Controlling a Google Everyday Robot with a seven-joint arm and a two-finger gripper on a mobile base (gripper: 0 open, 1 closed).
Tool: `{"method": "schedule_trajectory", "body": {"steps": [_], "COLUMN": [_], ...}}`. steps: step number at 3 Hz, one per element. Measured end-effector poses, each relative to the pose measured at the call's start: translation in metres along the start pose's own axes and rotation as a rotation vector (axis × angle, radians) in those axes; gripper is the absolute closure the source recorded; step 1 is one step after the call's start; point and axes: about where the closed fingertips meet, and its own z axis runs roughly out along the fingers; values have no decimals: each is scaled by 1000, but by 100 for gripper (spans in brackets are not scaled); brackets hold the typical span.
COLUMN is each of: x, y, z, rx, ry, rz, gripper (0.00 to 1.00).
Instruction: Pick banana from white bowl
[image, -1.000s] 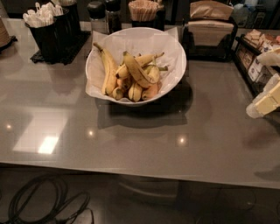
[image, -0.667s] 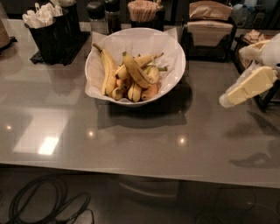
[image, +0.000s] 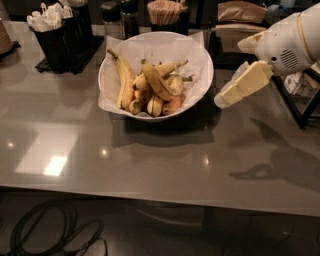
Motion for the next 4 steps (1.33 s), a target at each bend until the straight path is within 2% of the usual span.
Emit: {"method": "schedule_trajectory", "body": {"steps": [1, 2, 3, 4], "x": [-3, -5, -16, -19], "y": [1, 3, 7, 3], "z": [2, 21, 67, 68], "rx": [-6, 3, -9, 9], "ry": [0, -45, -102, -112], "rz": [-5, 46, 104, 104], "gripper": [0, 0, 0, 0]}}
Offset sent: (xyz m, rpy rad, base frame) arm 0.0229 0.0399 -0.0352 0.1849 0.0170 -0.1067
